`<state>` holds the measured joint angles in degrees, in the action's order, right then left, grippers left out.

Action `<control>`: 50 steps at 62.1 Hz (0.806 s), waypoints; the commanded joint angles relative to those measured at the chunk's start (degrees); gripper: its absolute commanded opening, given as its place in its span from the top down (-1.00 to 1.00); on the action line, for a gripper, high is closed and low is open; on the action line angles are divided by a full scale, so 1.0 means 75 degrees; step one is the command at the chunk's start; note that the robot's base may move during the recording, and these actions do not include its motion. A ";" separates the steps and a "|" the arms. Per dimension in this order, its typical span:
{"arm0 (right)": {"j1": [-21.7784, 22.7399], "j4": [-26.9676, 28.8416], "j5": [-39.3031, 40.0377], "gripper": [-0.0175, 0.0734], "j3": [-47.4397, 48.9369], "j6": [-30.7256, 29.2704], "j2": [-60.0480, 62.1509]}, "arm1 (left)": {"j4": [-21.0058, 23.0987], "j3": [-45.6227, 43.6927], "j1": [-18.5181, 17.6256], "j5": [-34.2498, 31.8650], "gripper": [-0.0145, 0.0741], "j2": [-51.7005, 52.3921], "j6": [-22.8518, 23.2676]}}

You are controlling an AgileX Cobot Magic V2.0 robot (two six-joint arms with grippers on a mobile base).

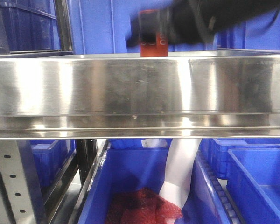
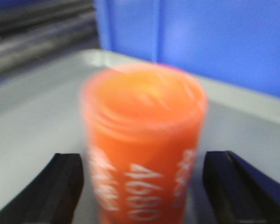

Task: Grab orange capacitor from left shelf to right conveyor
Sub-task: 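Close the right gripper on the orange cylinder and lift it, then retract the right arm holding the cylinder away from the shelf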

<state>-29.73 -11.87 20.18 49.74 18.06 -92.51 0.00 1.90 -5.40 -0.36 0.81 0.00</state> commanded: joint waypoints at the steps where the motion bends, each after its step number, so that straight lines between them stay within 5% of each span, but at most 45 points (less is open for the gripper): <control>1: 0.0055 0.0056 0.0963 -0.45 0.0298 -0.0004 0.0190 | 0.0042 -0.0059 -0.0017 -0.0640 0.91 -0.0077 0.0000; 8: 0.0055 0.0056 0.1236 0.56 0.0298 -0.0004 0.0233 | 0.0042 -0.0059 -0.0017 -0.0640 0.91 -0.0077 0.0000; 12: 0.0055 0.0106 0.1400 0.41 0.0298 0.0004 0.0286 | 0.0042 -0.0059 -0.0017 -0.0640 0.91 -0.0077 0.0000; 23: 0.0038 0.0100 0.1379 0.49 0.0266 0.0004 0.0786 | 0.0042 -0.0059 -0.0017 -0.0640 0.91 -0.0077 0.0000; 50: -0.0497 -0.0625 -0.1307 0.49 -0.0849 -0.0004 0.4455 | 0.0042 -0.0059 -0.0017 -0.0640 0.91 -0.0077 0.0000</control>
<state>-33.03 -15.69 8.92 44.57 18.16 -66.44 0.00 1.90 -5.40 -0.36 0.81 0.00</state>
